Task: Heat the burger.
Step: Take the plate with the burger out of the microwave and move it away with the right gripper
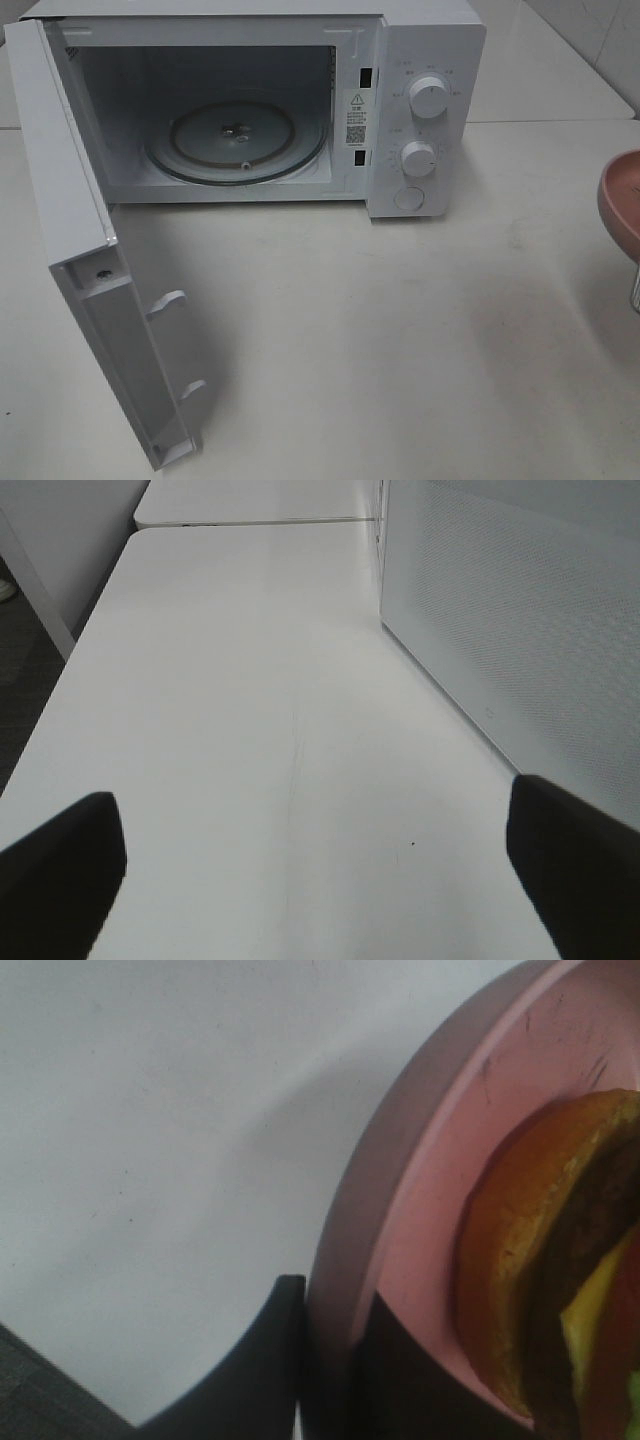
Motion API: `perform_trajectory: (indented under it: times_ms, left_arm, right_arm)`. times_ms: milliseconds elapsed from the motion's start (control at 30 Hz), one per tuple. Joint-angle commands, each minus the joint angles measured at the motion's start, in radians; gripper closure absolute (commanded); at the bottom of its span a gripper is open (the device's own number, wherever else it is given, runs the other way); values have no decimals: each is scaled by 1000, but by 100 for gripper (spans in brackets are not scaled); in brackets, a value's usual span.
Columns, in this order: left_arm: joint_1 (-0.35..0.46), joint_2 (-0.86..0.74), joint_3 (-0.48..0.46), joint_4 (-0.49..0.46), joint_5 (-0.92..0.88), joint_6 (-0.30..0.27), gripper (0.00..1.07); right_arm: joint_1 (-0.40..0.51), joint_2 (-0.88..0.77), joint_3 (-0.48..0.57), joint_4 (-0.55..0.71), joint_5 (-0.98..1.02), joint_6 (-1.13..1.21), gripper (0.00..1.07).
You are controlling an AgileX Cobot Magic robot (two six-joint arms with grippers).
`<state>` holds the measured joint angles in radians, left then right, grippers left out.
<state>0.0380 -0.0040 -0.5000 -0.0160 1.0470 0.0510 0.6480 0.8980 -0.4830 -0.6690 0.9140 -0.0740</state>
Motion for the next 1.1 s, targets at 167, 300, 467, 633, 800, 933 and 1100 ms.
perform_trajectory:
  times_ms: [167, 300, 467, 633, 800, 933, 1100]
  left_arm:
    - [1, -21, 2, 1, -9, -7, 9]
    - [1, -21, 2, 1, -9, -7, 9]
    - [1, -21, 2, 1, -9, -7, 9]
    - [1, -21, 2, 1, -9, -7, 9]
    - [1, -21, 2, 1, -9, -7, 9]
    - [1, -21, 2, 1, -9, -7, 9]
    - [1, -21, 2, 1, -9, -7, 9]
  right_arm:
    - [-4, -14, -9, -64, 101, 143, 105]
    - [-4, -14, -9, -86, 133, 236, 105]
    - [-4, 0, -9, -111, 189, 338, 105]
    - [-4, 53, -9, -145, 208, 424, 105]
    - [-4, 140, -9, -159, 201, 542, 104]
    - [-4, 216, -9, -160, 198, 646, 104]
    - [-8, 302, -9, -167, 188, 760, 104]
